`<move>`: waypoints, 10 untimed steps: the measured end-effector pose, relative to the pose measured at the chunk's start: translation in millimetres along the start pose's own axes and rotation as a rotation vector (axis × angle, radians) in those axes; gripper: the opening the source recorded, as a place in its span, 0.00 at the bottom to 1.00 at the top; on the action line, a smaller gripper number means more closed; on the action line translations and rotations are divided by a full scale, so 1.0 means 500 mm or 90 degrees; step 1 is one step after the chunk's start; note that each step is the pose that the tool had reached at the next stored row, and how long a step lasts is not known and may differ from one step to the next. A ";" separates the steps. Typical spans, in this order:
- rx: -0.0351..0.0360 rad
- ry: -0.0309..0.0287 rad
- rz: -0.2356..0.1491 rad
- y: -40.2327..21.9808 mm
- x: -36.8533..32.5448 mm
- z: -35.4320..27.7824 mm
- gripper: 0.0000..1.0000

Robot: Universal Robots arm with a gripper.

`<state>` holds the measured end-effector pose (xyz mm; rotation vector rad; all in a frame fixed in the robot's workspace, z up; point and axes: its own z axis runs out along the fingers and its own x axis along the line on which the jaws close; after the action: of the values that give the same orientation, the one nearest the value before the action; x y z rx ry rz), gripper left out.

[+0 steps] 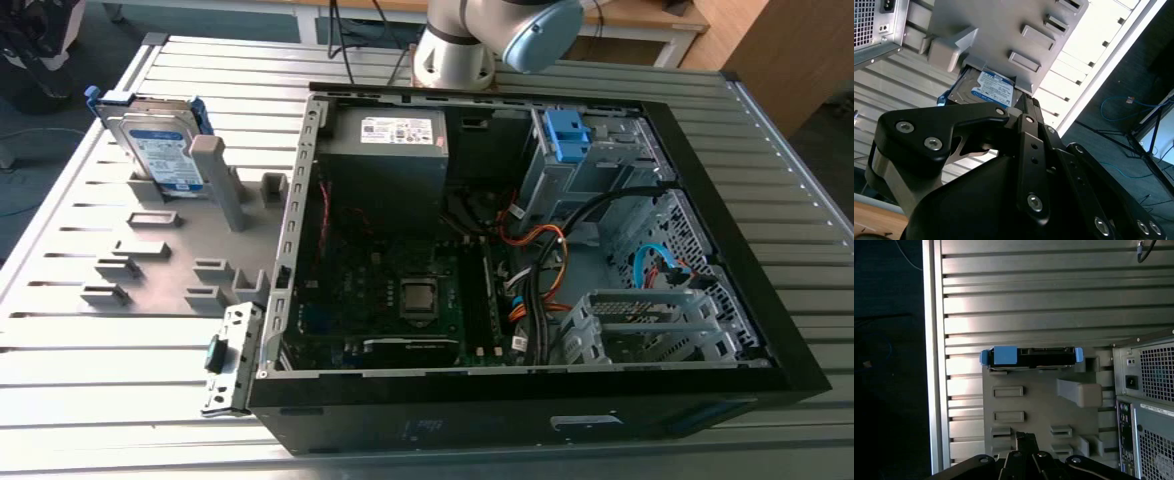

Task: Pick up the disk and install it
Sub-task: 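Reach for the disk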

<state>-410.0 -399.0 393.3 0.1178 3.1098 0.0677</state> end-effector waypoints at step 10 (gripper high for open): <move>0.0000 0.0000 0.000 -0.001 0.017 -0.001 0.11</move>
<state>-418.7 -398.9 393.2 0.1178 3.1098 0.0677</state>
